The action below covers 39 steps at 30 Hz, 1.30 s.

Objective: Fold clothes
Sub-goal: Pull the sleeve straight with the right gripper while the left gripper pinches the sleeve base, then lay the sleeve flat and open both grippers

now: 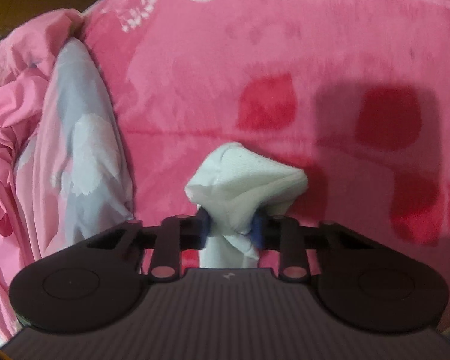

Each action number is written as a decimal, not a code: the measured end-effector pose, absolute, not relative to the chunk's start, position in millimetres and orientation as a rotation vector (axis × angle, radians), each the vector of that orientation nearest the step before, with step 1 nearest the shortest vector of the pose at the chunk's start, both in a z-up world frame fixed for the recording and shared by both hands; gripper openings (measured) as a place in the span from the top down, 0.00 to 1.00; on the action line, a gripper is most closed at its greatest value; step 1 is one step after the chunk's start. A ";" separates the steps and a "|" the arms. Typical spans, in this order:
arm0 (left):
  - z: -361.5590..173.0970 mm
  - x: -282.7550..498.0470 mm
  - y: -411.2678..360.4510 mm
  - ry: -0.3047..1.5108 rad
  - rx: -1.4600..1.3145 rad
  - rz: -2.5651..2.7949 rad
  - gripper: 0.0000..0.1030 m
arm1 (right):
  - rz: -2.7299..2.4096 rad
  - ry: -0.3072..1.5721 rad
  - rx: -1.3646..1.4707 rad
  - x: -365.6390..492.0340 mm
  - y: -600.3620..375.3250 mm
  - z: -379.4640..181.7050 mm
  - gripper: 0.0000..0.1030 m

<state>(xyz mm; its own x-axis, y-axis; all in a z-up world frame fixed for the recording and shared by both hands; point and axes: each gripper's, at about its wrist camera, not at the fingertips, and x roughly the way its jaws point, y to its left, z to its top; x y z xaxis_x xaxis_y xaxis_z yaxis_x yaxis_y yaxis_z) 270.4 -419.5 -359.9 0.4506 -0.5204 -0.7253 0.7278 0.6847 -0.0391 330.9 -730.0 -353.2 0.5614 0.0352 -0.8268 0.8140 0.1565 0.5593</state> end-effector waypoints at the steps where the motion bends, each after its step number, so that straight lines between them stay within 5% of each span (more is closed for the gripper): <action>1: -359.7 269.3 -419.4 0.776 0.297 -0.789 0.96 | -0.647 0.826 1.275 332.1 -730.9 -349.1 0.83; 11: -328.7 256.2 -400.9 0.680 0.206 -0.838 0.97 | -0.281 0.807 0.546 362.8 -688.3 -224.1 0.86; 17: -360.0 256.2 -415.9 0.788 0.273 -0.893 0.95 | -0.584 1.233 0.783 345.0 -758.1 -315.0 0.79; 27: -372.2 260.7 -414.5 0.857 0.267 -0.910 0.95 | -0.693 1.087 0.973 323.6 -788.7 -307.2 0.72; 31: -372.4 258.9 -415.4 0.857 0.272 -0.910 0.92 | -0.745 1.091 0.996 331.0 -799.7 -319.7 0.58; 36: -372.6 257.4 -414.4 0.855 0.270 -0.904 0.91 | -0.751 1.148 1.009 339.3 -801.7 -337.8 0.53; 38: -372.6 256.7 -414.8 0.853 0.274 -0.903 0.91 | -0.734 1.121 0.984 340.4 -801.1 -335.9 0.57; 39: -372.5 256.3 -414.8 0.852 0.275 -0.903 0.91 | -0.724 1.105 0.971 340.9 -800.8 -334.5 0.77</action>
